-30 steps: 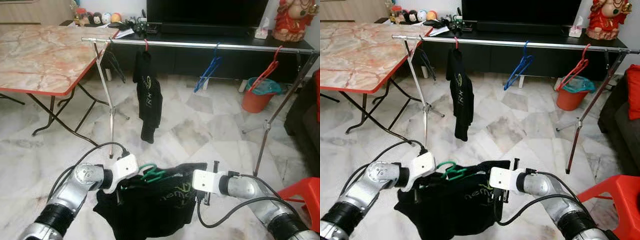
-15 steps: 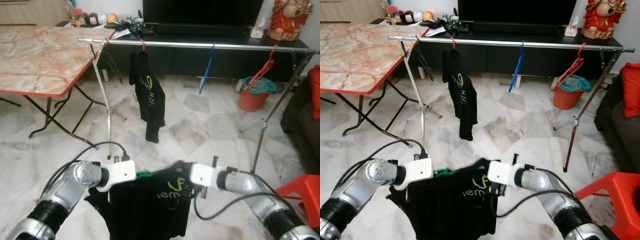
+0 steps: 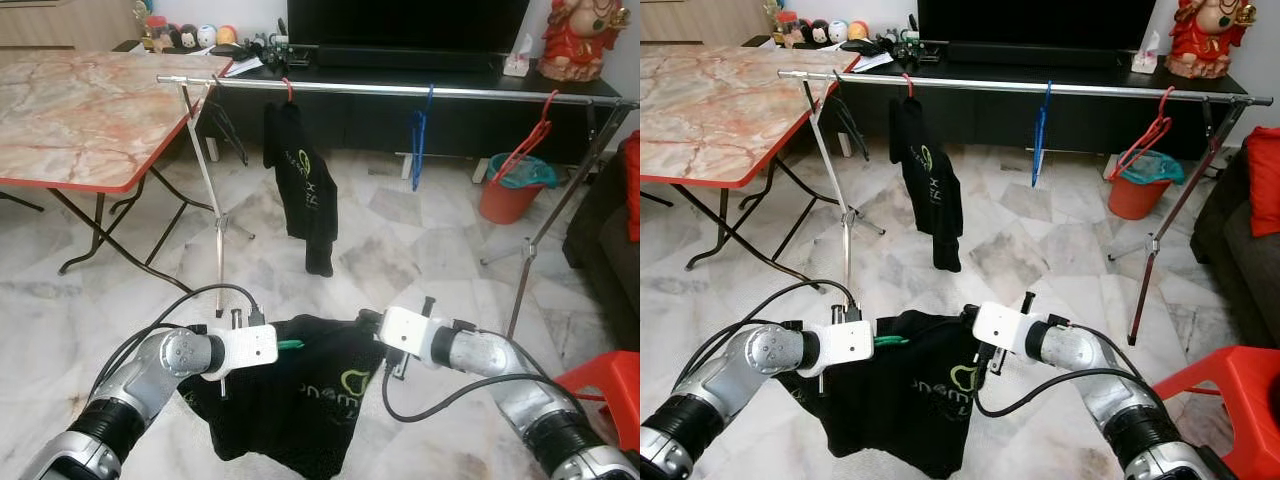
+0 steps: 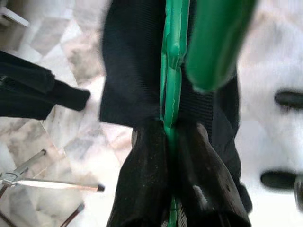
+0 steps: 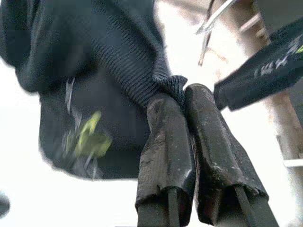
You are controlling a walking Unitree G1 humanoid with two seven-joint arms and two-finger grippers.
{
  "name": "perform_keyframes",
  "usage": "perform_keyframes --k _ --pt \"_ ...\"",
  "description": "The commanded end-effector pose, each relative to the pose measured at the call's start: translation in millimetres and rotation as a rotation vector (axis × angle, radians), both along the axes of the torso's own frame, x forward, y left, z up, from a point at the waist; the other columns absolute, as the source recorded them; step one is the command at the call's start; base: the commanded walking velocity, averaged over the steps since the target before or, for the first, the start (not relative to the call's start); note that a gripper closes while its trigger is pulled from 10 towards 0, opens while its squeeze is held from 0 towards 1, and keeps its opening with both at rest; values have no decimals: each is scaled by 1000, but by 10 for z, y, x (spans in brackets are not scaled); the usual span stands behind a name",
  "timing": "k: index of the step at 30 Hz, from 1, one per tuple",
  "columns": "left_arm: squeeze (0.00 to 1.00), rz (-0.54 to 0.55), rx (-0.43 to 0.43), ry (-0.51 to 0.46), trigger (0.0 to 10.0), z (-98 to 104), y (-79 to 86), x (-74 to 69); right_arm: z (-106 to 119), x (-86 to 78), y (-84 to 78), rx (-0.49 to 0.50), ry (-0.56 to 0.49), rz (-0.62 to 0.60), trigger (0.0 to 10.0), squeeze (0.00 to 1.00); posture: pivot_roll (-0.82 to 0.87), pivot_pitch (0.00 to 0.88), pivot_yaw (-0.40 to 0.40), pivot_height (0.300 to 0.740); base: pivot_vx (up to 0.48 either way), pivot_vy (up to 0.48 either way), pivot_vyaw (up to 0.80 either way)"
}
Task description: Hang hanger
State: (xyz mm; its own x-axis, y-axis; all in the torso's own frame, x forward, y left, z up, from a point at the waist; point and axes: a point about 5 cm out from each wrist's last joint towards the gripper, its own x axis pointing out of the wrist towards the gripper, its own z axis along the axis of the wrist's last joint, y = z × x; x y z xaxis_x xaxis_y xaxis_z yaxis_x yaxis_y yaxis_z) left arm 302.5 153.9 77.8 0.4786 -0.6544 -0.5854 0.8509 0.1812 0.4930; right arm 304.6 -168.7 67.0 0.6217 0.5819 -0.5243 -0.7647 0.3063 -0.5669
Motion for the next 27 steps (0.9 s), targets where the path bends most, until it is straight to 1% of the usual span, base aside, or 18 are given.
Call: perform_keyframes --k 1,3,4,5,6,9,10,11,12,15,18,20,22,24,27 --pt "0 25 -36 -8 10000 84 119 12 -33 4 -147 -77 10 -33 0 0 -109 0 -9 740 0 0 0" --pt "0 22 -55 5 10000 109 160 0 -66 -9 -184 -102 21 -42 0 0 -109 0 -9 740 0 0 0" --pt "0 11 -56 27 10000 111 206 -27 -95 -15 -227 -135 28 -55 0 0 -109 0 -9 740 0 0 0" --pt "0 11 -56 27 10000 111 206 -27 -95 -15 -227 -135 28 -55 0 0 -109 0 -9 740 0 0 0" --pt "0 -9 -42 53 10000 98 246 -69 -109 -14 -265 -158 29 -68 0 0 -108 0 -8 740 0 0 0" --pt "0 -35 -25 99 10000 76 296 -136 -119 -11 -312 -174 29 -91 0 0 -106 0 -8 740 0 0 0" --pt "0 -50 -14 135 10000 59 322 -183 -125 -4 -348 -185 26 -112 0 0 -106 0 -9 740 0 0 0" --pt "0 -50 -14 135 10000 59 322 -183 -125 -4 -348 -185 26 -112 0 0 -106 0 -9 740 0 0 0" --pt "0 -62 -9 167 10000 47 338 -224 -133 1 -391 -207 24 -130 0 0 -105 0 -10 740 0 0 0" --pt "0 -74 -5 201 10000 41 346 -266 -145 6 -464 -244 20 -157 0 0 -103 0 -12 740 0 0 0" --pt "0 -95 25 235 10000 23 358 -310 -121 41 -557 -260 4 -218 0 0 -106 0 -11 740 0 0 0" --pt "0 -105 40 237 10000 21 360 -322 -100 61 -600 -264 -6 -249 0 0 -107 0 -11 740 0 0 0" --pt "0 -89 14 223 10000 49 355 -301 -84 79 -668 -283 -13 -286 0 0 -107 0 -11 740 0 0 0" --pt "0 -65 21 193 10000 96 413 -258 -101 63 -803 -353 -14 -328 0 0 -109 0 -11 740 0 0 0" --pt "0 -47 25 168 10000 112 438 -240 -98 61 -862 -379 -22 -352 0 0 -107 0 -11 740 0 0 0"
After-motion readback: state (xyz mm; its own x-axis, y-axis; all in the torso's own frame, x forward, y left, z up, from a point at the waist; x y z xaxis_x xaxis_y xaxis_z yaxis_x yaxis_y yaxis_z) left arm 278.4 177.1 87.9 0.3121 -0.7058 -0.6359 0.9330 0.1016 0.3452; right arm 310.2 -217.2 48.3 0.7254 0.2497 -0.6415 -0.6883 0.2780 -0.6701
